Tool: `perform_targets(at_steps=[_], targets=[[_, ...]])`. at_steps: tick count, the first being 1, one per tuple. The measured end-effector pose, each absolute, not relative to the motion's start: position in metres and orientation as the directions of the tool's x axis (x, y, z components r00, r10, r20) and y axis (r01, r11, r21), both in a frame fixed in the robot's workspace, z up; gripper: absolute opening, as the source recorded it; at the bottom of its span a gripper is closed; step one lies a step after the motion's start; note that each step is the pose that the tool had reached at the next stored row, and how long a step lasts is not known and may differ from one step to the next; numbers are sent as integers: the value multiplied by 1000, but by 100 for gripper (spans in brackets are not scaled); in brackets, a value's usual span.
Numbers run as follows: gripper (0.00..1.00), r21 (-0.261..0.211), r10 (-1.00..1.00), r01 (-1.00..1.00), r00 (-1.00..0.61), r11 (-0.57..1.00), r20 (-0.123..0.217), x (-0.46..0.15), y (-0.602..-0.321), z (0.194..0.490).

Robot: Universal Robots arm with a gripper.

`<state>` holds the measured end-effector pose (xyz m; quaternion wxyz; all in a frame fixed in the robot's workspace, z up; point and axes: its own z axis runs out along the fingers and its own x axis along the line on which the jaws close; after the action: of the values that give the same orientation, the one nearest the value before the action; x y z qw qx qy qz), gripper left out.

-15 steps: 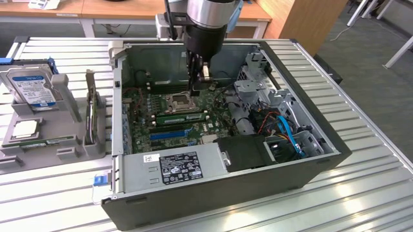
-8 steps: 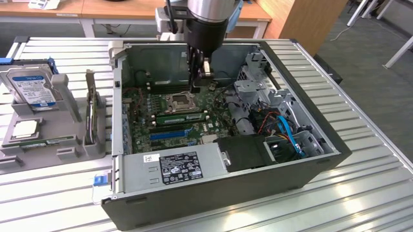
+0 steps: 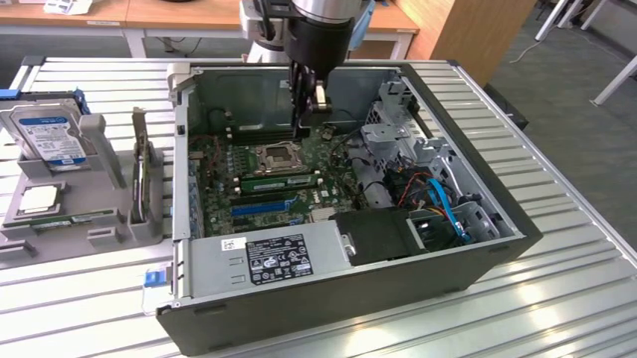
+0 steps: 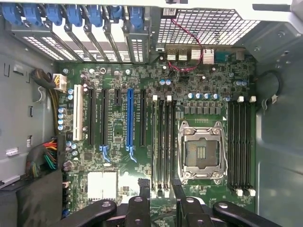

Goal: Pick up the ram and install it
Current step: 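Insert the ram into the slot, then press down the ram until it locks into place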

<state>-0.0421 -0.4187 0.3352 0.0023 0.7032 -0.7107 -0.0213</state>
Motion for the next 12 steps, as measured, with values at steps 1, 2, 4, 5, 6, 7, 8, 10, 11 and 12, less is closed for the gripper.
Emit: perform_targets(at_steps=[1,2,4,5,6,7,8,10,11,12], targets=[[31,33,-1000,-999,-11,10,-27,-42,-419,335],[31,33,-1000,-999,-11,10,-27,-42,-419,335],[31,33,-1000,-999,-11,10,-27,-42,-419,335],[31,33,-1000,-999,-11,10,-27,-42,-419,335],[31,33,-1000,-999,-11,10,-27,-42,-419,335],[31,34,-1000,-999,-11,10,-27,-42,-419,335],[31,33,-1000,-999,-11,10,-27,-42,-419,335],[31,34,-1000,-999,-11,10,-27,-42,-419,335],[31,33,-1000,-999,-11,10,-27,-42,-419,335],[31,34,-1000,-999,-11,10,-27,-42,-419,335]])
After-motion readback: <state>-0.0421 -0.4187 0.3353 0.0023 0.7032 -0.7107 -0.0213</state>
